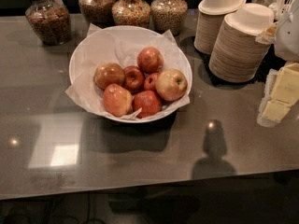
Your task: Pick apple from white bowl
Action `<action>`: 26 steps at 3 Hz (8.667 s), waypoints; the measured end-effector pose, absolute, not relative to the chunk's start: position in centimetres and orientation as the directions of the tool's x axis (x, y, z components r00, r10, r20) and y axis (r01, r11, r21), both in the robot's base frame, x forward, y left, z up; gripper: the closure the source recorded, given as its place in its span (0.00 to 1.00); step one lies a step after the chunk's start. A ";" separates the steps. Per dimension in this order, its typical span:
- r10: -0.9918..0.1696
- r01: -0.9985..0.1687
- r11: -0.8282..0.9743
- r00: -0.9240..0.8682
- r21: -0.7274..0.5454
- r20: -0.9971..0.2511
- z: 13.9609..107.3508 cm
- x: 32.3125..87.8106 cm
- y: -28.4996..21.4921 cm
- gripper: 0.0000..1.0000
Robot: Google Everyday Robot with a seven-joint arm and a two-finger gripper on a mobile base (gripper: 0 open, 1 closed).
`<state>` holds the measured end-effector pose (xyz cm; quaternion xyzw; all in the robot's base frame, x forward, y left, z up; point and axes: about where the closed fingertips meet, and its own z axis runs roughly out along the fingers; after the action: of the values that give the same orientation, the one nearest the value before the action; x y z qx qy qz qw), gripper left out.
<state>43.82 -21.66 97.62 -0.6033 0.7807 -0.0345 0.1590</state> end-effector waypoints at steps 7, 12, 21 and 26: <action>-0.909 -0.937 0.233 -0.116 -0.259 -0.399 96.5 43.8 -12.5 0.00; -0.755 -0.951 0.252 -0.079 -0.178 -0.650 94.1 48.1 -7.1 0.06; -0.777 -0.943 0.306 -0.167 -0.132 -0.607 89.0 52.8 -6.7 0.18; -0.774 -0.951 0.297 -0.187 -0.086 -0.605 87.8 52.6 -5.9 1.00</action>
Offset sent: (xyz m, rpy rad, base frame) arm 0.0032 0.0153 -0.0080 0.0613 -0.0138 0.0130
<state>52.60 -5.94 87.76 -0.5716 0.7543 0.1570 0.2822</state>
